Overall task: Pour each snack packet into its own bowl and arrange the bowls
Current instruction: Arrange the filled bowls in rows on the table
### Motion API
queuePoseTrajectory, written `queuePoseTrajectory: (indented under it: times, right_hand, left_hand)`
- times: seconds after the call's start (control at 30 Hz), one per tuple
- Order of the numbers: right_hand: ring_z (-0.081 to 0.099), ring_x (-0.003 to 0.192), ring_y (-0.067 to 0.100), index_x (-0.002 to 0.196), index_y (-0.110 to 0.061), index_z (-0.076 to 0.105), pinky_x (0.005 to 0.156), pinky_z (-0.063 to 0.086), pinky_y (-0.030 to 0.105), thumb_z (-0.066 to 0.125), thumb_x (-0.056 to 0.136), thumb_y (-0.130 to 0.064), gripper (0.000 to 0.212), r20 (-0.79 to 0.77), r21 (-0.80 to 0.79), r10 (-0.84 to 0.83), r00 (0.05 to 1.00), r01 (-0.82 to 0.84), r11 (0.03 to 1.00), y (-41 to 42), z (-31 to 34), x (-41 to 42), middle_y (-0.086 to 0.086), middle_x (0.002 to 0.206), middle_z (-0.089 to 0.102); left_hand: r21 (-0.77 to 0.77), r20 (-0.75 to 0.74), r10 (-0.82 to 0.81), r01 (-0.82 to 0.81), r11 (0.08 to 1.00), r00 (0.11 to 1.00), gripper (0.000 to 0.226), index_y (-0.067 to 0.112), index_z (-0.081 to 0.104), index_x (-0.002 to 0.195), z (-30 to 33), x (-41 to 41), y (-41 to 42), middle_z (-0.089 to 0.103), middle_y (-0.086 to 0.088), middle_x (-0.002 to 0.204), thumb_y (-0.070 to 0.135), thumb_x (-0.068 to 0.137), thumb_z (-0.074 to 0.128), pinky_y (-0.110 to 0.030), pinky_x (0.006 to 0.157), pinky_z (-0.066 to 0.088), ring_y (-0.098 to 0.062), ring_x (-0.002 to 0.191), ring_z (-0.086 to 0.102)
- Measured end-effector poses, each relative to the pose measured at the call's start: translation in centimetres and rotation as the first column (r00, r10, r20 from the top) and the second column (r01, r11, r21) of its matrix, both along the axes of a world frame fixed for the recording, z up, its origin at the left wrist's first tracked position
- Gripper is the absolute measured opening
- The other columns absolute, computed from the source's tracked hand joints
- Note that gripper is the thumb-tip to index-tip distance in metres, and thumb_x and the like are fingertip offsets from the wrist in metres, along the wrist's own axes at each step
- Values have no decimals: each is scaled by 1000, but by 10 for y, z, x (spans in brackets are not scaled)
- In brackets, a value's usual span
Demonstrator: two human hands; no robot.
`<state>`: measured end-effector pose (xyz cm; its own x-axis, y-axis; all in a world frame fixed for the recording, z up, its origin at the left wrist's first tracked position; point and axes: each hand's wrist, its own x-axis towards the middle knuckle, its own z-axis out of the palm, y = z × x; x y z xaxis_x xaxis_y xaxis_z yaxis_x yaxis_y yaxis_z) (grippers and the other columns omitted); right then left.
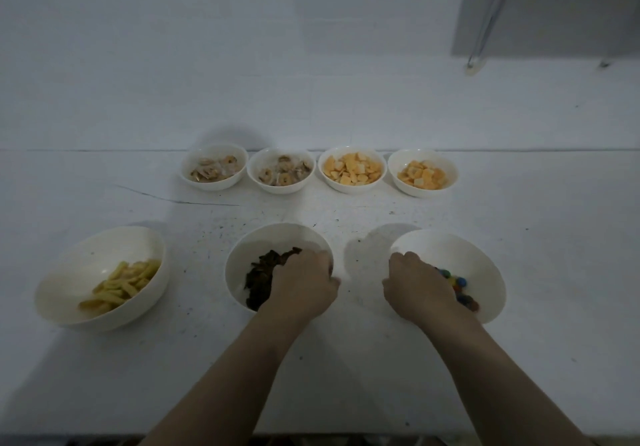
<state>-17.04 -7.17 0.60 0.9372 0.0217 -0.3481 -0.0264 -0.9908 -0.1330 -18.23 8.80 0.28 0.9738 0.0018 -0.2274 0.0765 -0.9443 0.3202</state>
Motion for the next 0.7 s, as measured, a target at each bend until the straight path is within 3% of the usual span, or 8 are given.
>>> queuePoseTrajectory:
  times: [0.1, 0.2, 0.33, 0.5, 0.7]
  right_hand:
    - [56, 116, 30, 127, -9, 47, 94, 48, 37, 43, 101, -15, 27, 87, -3, -13, 996, 13, 1000, 5, -5, -1, 11, 129, 53]
    - [59, 114, 28, 125, -12, 52, 94, 49, 40, 44, 100, -11, 27, 200, -11, -27, 979, 30, 999, 8, -11, 0, 8, 127, 59]
    - [51, 126, 26, 138, -22, 48, 109, 34, 44, 46, 96, -7, 44, 324, -20, -43, 945, 53, 998, 8, -24, 9, 1, 137, 54]
    - [51, 123, 25, 137, -25, 49, 110, 30, 47, 49, 94, -10, 46, 428, -10, -11, 904, 17, 1000, 1, -39, 33, -1, 132, 57]
    - [56, 116, 23, 132, -24, 54, 103, 36, 44, 49, 95, -15, 39, 477, -20, 45, 878, -40, 999, -9, -42, 58, -1, 125, 62]
  left_hand:
    - [88, 93, -49, 41, 995, 994, 19, 19, 46, 86, 0, 10, -3, 56, -2, 97, 32, 98, 52, -41, 88, 47, -24, 91, 56]
    - [29, 137, -23, 19, 999, 990, 16, 21, 50, 83, -9, 23, -1, 47, 7, 83, 22, 98, 52, -36, 84, 39, -19, 82, 51]
    - [-1, 227, -26, 26, 1000, 974, 21, 20, 59, 82, -17, 40, -3, 53, 6, 79, 20, 99, 47, -35, 76, 29, -22, 79, 55]
    - [-98, 227, -12, 35, 995, 974, 33, 21, 50, 70, -20, 63, -12, 54, 3, 79, 20, 101, 42, -42, 92, 32, -25, 87, 56]
    - [-141, 241, 19, 16, 990, 970, 29, 22, 56, 77, -26, 81, -18, 50, 4, 87, 25, 102, 42, -42, 103, 23, -23, 92, 54]
